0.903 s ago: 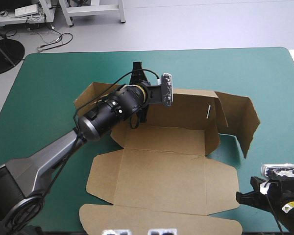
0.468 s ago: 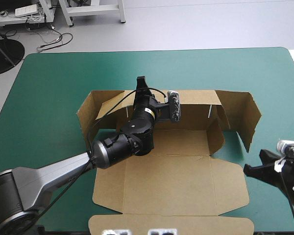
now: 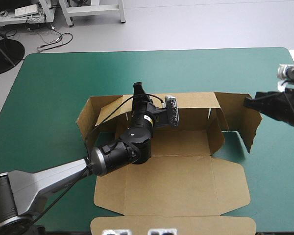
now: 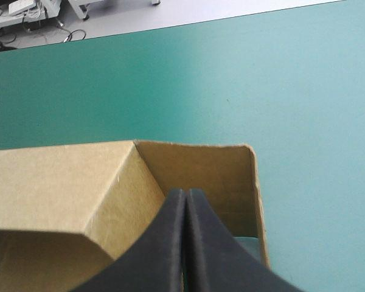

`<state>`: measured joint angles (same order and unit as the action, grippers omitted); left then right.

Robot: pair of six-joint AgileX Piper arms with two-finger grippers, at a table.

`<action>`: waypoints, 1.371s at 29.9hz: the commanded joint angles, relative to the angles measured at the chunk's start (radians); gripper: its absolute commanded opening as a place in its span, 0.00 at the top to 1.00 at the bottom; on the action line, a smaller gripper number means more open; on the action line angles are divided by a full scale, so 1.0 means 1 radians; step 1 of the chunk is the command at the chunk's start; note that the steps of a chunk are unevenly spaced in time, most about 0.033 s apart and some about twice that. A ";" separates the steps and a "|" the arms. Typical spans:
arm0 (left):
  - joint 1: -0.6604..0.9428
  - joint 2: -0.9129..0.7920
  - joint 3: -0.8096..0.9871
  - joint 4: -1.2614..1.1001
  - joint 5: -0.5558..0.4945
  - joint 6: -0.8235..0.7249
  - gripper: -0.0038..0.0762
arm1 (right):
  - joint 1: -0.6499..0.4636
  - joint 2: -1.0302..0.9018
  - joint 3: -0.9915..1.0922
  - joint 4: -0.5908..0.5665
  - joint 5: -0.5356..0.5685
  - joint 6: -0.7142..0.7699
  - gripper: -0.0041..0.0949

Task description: Fold the box

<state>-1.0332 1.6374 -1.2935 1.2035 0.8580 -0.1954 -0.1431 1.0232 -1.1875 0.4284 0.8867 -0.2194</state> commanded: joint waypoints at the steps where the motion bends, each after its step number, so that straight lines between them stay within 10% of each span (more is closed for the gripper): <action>1: -0.018 -0.053 0.009 0.091 0.013 -0.058 0.96 | 0.001 0.135 -0.160 0.037 0.025 -0.024 0.98; 24: -0.064 -0.051 0.098 0.271 0.032 -0.170 0.96 | 0.031 0.611 -0.446 0.047 0.365 -0.088 0.98; 41: -0.064 -0.051 0.098 0.266 0.026 -0.170 0.96 | 0.031 0.367 0.023 0.215 0.167 -0.335 0.98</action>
<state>-1.0850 1.6297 -1.1728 1.4255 0.8883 -0.3522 -0.1119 1.4591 -1.2127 0.5262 1.1371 -0.4743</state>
